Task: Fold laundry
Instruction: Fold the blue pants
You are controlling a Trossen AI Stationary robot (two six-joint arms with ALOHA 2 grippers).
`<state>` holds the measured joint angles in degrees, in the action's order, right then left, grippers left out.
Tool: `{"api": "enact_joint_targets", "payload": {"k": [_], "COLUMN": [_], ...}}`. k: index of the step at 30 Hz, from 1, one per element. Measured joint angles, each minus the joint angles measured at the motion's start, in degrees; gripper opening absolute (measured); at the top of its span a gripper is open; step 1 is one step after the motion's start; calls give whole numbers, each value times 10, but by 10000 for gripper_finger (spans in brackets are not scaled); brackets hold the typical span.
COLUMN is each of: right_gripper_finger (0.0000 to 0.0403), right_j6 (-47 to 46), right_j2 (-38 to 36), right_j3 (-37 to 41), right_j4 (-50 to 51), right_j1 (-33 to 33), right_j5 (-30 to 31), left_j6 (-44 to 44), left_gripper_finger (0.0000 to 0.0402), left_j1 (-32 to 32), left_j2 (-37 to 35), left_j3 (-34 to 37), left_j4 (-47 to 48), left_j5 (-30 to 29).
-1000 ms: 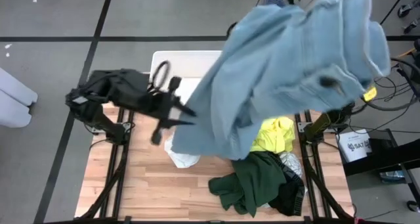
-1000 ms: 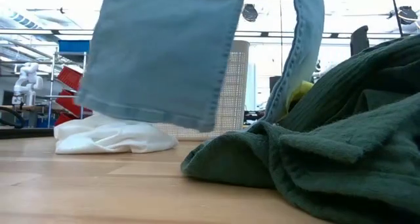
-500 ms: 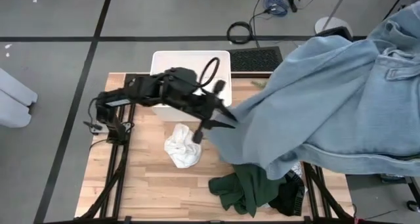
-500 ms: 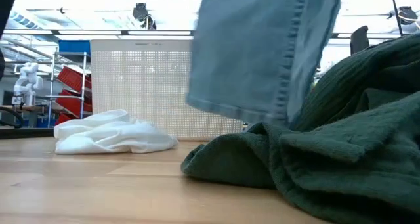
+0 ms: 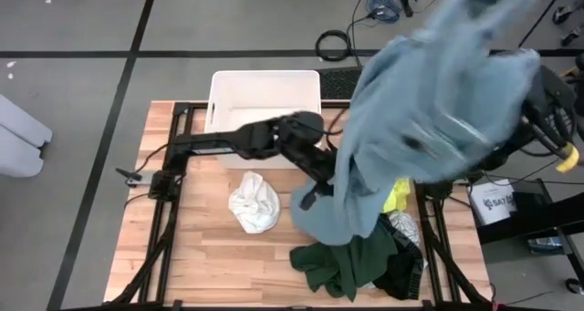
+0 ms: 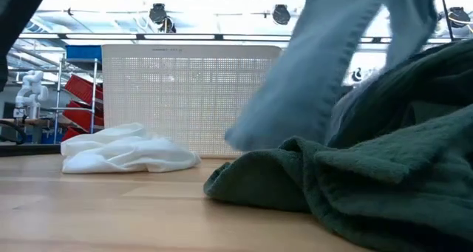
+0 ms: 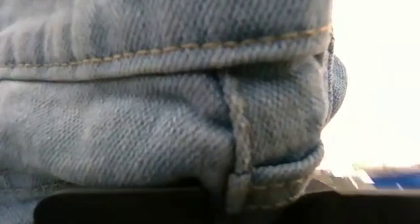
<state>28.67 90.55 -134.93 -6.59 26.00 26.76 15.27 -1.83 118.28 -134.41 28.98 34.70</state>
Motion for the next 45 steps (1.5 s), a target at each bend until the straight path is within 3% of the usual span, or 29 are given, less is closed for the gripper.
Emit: {"api": "enact_joint_targets", "payload": {"k": [8,18,28,32,35,41,45], "right_gripper_finger": [41,40,40,40,40,40,40], "right_j6": [-17,-72,-81,-151,-210,-317,-366], "right_j2": [-16,-19,-21,-20,-20,-20,-20], "right_j3": [0,0,-1,-1,-1,-1,-1], "right_j4": [130,254,343,425,497,644,729], "right_j1": [0,-9,-21,-41,-53,-74,-86], "right_j5": [161,208,301,304,297,217,137], "left_j6": [0,-14,-7,-15,-15,-32,-80], "left_gripper_finger": [105,105,105,105,105,105,105], "left_j1": [-53,-84,-77,-88,-99,-147,-189], "left_j2": [62,111,65,65,69,62,16], "left_j3": [0,0,0,0,0,1,1], "left_j4": [-25,-91,275,389,419,510,607], "left_j5": [-90,-299,-394,-423,-425,-425,-425]}}
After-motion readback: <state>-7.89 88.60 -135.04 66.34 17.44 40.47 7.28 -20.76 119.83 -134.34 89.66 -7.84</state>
